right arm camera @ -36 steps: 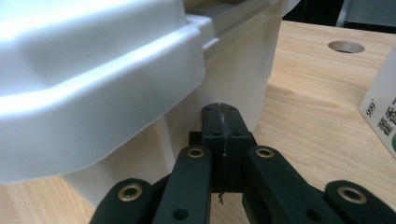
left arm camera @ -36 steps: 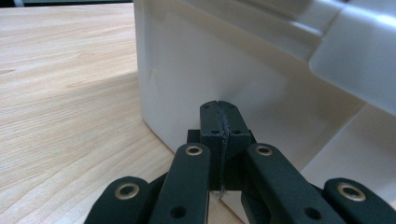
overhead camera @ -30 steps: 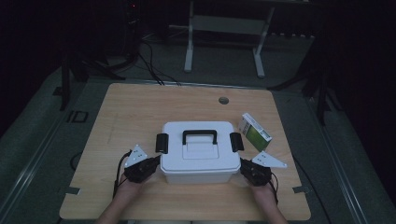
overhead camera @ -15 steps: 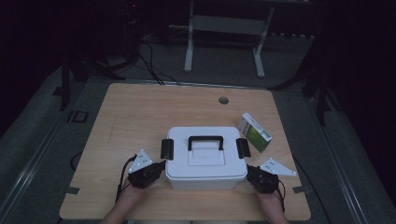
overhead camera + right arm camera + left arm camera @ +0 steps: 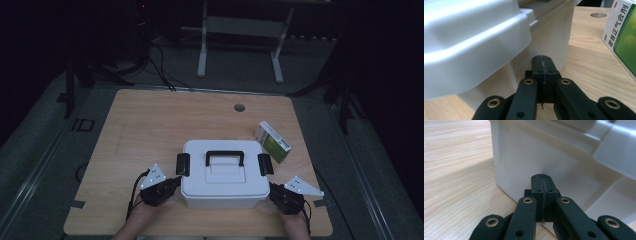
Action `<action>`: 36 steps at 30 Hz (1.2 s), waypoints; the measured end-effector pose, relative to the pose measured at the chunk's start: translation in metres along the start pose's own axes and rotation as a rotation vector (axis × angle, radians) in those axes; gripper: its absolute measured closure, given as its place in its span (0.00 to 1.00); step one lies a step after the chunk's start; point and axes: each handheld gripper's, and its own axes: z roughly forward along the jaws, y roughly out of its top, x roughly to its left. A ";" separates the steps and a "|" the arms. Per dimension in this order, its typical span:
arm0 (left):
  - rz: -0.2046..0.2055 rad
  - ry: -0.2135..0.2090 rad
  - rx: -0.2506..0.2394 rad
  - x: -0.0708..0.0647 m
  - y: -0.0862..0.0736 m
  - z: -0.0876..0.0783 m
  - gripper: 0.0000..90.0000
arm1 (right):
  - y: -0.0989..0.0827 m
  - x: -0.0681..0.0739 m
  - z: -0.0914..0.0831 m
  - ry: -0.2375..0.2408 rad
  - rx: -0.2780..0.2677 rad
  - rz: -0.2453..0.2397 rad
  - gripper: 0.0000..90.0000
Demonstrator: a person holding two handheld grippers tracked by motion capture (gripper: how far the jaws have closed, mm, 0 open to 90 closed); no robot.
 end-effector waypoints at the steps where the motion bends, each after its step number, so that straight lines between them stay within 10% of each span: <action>1: 0.003 -0.001 0.000 -0.001 0.000 0.000 1.00 | -0.001 0.000 -0.001 -0.001 -0.001 0.000 1.00; 36: -0.020 -0.017 0.013 0.004 -0.003 0.000 0.97 | -0.008 -0.005 -0.005 -0.014 0.014 0.019 1.00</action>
